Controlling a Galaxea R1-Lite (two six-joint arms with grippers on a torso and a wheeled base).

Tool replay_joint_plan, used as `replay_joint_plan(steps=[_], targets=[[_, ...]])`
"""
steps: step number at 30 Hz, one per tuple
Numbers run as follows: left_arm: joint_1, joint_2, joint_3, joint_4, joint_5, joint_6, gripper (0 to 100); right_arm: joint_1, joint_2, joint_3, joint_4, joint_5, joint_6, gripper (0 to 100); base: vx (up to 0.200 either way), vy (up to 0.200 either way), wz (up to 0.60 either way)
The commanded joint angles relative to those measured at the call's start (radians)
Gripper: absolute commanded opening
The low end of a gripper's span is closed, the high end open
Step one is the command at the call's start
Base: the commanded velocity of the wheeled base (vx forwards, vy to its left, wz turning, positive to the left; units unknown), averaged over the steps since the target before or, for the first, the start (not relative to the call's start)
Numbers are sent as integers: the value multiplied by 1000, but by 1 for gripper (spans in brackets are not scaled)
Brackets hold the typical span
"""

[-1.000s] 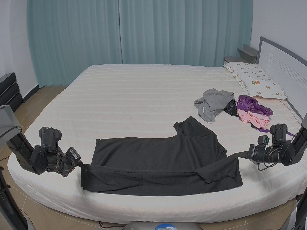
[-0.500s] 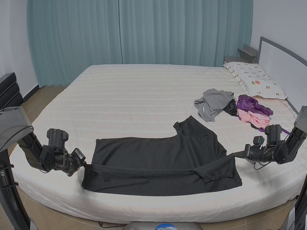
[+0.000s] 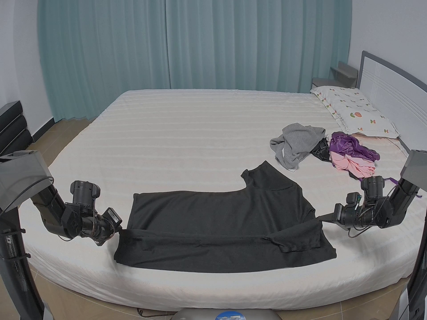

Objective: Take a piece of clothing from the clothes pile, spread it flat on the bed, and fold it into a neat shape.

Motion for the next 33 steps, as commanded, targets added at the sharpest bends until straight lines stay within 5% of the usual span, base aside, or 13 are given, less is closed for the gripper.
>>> replay_joint_plan(steps=[1, 2, 11, 18, 25, 33], targets=[[-2, 11, -6, -1, 9, -2, 100, 5, 13, -2, 0, 0, 1, 0, 0, 0, 0], [-2, 11, -6, -1, 9, -2, 100, 5, 15, -4, 0, 0, 0, 100, 0, 0, 0], [2, 5, -3, -2, 8, -8, 100, 5, -14, 10, -10, 3, 9, 100, 0, 0, 0], [7, -52, 25, -10, 2, -15, 100, 22, -57, 35, -14, 9, 152, 100, 0, 0, 0], [-2, -57, 22, -12, 0, -112, 100, 17, -54, 62, -62, 12, 188, 100, 0, 0, 0], [-13, -77, 26, -4, 0, -115, 100, 20, -57, 110, -126, 12, 204, 100, 0, -150, 0]])
